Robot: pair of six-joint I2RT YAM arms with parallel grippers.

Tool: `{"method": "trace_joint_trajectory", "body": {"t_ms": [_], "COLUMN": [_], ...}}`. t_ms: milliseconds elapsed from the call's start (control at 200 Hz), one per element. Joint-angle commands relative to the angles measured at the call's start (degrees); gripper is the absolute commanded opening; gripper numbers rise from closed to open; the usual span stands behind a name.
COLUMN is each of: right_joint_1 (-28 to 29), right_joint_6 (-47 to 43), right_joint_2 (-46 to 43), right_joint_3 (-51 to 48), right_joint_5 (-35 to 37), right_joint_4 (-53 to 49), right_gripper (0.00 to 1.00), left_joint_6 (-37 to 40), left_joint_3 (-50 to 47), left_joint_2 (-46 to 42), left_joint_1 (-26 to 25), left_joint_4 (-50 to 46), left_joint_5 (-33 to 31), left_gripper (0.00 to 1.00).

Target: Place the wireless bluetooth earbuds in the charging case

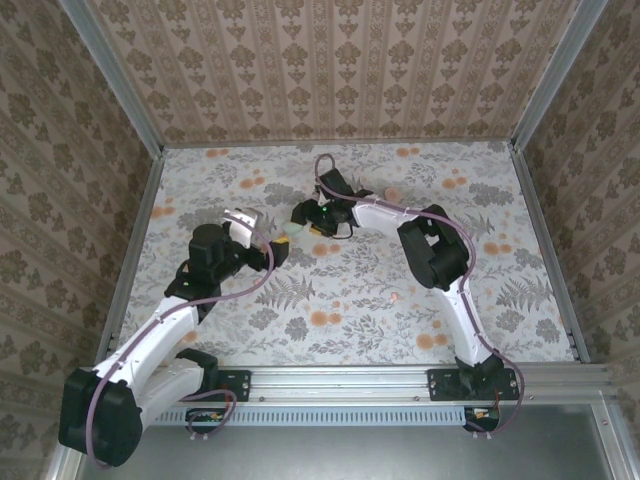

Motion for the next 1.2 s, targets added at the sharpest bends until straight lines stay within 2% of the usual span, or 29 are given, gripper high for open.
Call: {"method": "trace_joint_trajectory", "body": {"t_ms": [0, 170, 305, 435, 555, 785, 965, 1195], "right_joint_1": [-0.73, -3.32, -8.65, -14.04, -16.19, -16.62, -17.03, -17.56], "right_joint_6": [-5.42, -13.56, -20.67, -25.69, -29.4, -34.58, -35.7, -36.38], "right_joint_2": [-6.58, -14.3, -15.39, -12.91, -11.11, -5.22, 2.33, 6.21], "right_joint_3": [-1.27, -3.22, -1.27, 1.31, 3.29, 10.33, 20.35, 24.74], "right_joint_5": [7.48, 13.09, 16.91, 20.57, 24.19, 28.17, 29.56, 31.08], "right_joint_4": [-9.87, -16.17, -25.1, -30.61, -32.5, -35.14, -41.76, -43.42], "right_gripper": [0.63, 0.63, 0.64, 0.65, 0.67, 0.71, 0.73, 0.73], "left_joint_6": [-0.85, -1.7, -1.77, -1.35, -1.12, -1.34, -0.75, 0.41], "left_joint_3": [-0.36, 0.07, 3.68, 5.83, 5.96, 6.14, 5.45, 5.09], "left_joint_2": [-0.5, -0.24, 3.32, 5.71, 6.66, 8.62, 7.71, 7.13], "left_joint_1": [0.34, 0.42, 0.55, 0.51, 0.54, 0.42, 0.42, 0.43], "left_joint_4": [0.94, 0.53, -3.85, -4.04, -1.73, -1.91, -1.93, -2.45], "left_joint_5": [1.26, 1.42, 3.2, 3.84, 5.55, 8.39, 7.12, 7.26], "left_gripper": [1.0, 1.0, 1.0, 1.0, 1.0, 1.0, 1.0, 1.0]}}
